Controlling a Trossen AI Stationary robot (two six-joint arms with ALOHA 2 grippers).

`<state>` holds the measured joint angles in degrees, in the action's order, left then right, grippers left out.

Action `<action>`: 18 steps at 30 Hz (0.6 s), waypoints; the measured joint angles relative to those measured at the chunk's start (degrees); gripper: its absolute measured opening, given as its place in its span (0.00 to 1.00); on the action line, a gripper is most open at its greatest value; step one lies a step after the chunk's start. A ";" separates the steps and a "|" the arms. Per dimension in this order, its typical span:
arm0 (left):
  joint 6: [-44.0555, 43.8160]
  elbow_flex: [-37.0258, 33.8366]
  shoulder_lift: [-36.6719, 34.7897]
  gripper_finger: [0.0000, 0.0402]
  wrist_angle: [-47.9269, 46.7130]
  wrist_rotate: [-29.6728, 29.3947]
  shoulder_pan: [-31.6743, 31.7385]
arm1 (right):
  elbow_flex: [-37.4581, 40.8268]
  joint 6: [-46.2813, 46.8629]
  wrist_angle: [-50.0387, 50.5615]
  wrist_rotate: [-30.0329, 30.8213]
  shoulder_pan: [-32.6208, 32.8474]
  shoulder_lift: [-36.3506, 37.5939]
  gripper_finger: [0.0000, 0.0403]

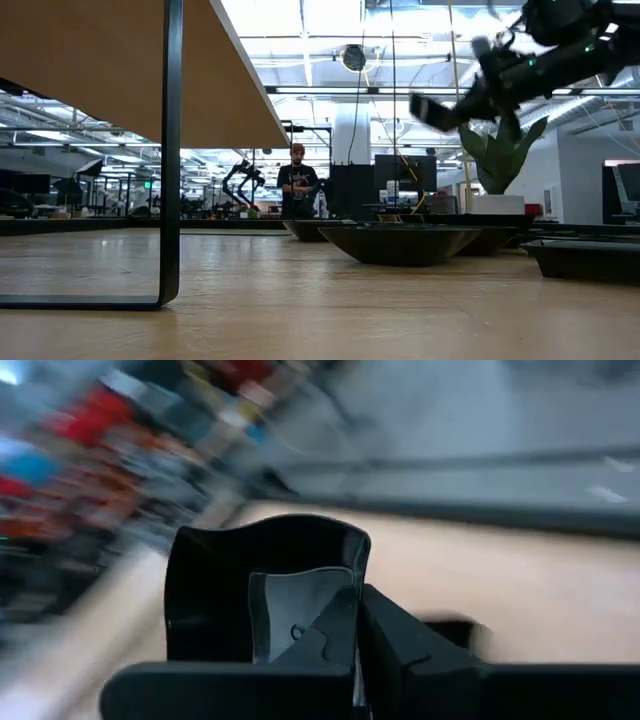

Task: Pick & Place Mini shaped plates
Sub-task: Put the distorted square plate on the shelf

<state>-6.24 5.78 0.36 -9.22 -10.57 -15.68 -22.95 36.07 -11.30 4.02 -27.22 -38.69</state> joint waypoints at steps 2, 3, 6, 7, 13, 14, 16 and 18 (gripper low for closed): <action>0.00 0.00 0.02 0.80 -0.01 0.00 0.01 | 1.98 -1.77 -10.70 -3.05 1.72 -0.33 0.00; 0.05 0.00 0.02 0.80 0.00 0.00 0.00 | 3.08 -2.66 -16.11 -4.75 2.59 -0.72 0.00; 1.28 0.00 0.02 0.80 0.23 0.00 0.00 | 5.71 -5.38 -30.41 -8.51 5.08 -2.31 0.00; 1.33 0.00 0.00 0.80 0.29 0.01 0.00 | 6.30 -6.56 -34.20 -8.77 6.05 -2.92 0.00; 4.87 -0.02 0.02 0.80 3.43 -0.14 0.02 | 6.96 -14.39 -42.29 -8.00 11.23 -8.67 0.00; 6.41 -0.02 0.02 0.80 4.98 -0.15 0.00 | 6.96 -15.31 -43.49 -7.17 12.11 -10.12 0.00; 9.15 -0.02 0.02 0.80 8.23 -0.19 0.01 | 6.96 -17.29 -45.83 -5.42 13.97 -13.31 0.00; 10.75 -0.02 0.00 0.80 10.67 -0.20 0.00 | 6.94 -19.36 -50.22 -4.05 15.83 -17.38 0.00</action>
<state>4.51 5.76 0.36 1.46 -10.76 -15.68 -16.01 16.71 -61.51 -0.02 -11.38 -56.07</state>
